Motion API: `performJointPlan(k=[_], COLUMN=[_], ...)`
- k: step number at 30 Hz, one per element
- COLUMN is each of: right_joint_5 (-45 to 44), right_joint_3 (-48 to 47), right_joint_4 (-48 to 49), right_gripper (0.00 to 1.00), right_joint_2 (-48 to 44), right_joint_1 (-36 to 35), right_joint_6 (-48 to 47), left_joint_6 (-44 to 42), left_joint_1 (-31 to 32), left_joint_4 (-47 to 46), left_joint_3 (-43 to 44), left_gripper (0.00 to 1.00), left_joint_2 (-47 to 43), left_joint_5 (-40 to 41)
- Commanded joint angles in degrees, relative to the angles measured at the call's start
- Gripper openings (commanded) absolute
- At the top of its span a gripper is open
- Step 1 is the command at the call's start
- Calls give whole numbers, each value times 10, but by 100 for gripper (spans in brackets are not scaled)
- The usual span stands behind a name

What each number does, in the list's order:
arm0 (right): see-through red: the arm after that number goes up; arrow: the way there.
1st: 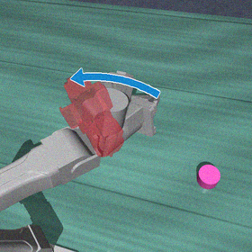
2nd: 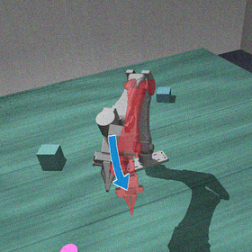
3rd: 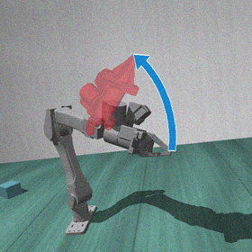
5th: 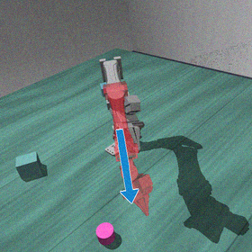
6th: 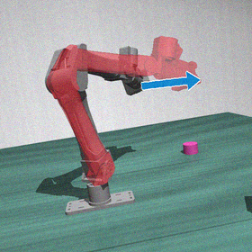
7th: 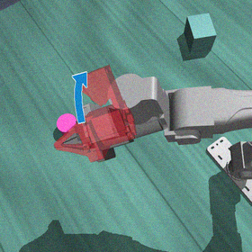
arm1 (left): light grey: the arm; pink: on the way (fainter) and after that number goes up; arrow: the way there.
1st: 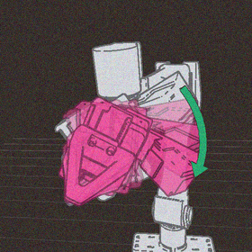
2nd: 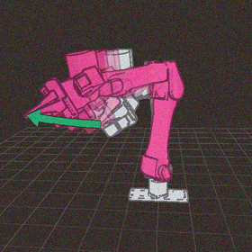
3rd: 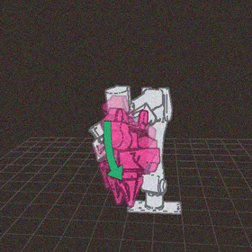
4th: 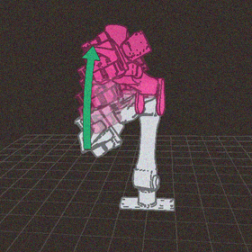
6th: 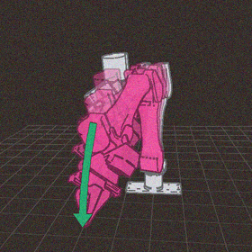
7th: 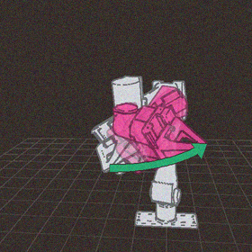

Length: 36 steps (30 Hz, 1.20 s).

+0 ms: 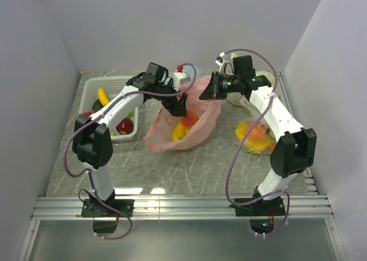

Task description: Place the fake fruits into the plastic bag and tie a complex knot

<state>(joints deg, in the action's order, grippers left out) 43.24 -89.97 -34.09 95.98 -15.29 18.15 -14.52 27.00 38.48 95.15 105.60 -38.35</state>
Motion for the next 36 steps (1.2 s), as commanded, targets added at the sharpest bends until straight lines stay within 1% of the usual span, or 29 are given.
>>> performJointPlan(k=[1,2,3,4,5,6,7,8,9,10,11,12,14,15,19,23,27,32,36], right_joint_5=[25,19,17,15,10,7,4,1,-1,-3,-5,-10,-13,-15,-18,-25,-24,-26,-25], right_joint_3=[-5,-6,-7,-11,-11,-11,-13,-13,-13,-13,-13,-14,-14,-14,-15,-20,-24,-28,-30], right_joint_4=[29,26,25,24,24,23,21,20,18,17,14,12,10,8,5,1,1,-2,-5], right_gripper=[0,0,0,0,0,0,0,0,0,0,0,0,0,0,0,0,0,0,0], right_joint_2=[-4,-2,3,5,6,7,9,9,10,10,11,10,10,10,11,13,16,21,24], right_joint_1=[8,9,10,10,10,11,11,11,11,11,11,11,11,11,11,10,10,11,11], right_joint_6=[18,15,12,10,8,7,4,0,-2,-7,-14,-17,-25,-28,-29,-34,-33,-34,-37], left_joint_6=[57,63,70,75,74,71,71,62,49,33,8,-2,-29,-37,-67,-74,-61,-37,-26], left_joint_1=[-20,-30,-42,-68,-83,-115,-134,-151,-171,-206,-222,-252,-269,-295,-309,-310,-311,-310,-311], left_joint_4=[-76,-72,-68,-59,-27,-10,7,26,67,92,108,120,145,150,162,165,142,121,110], left_joint_3=[52,50,48,45,46,49,49,45,41,27,15,3,-33,-55,-97,-125,-144,-137,-125], left_gripper=[95,99,99,99,99,99,99,99,99,98,94,93,89,89,90,94,95,87,82], left_joint_2=[-27,-46,-57,-69,-88,-96,-105,-117,-120,-123,-124,-124,-121,-118,-98,-74,-42,8,24], left_joint_5=[35,20,8,-3,-28,-38,-39,-29,-19,-3,40,56,93,123,180,173,184,186,177])
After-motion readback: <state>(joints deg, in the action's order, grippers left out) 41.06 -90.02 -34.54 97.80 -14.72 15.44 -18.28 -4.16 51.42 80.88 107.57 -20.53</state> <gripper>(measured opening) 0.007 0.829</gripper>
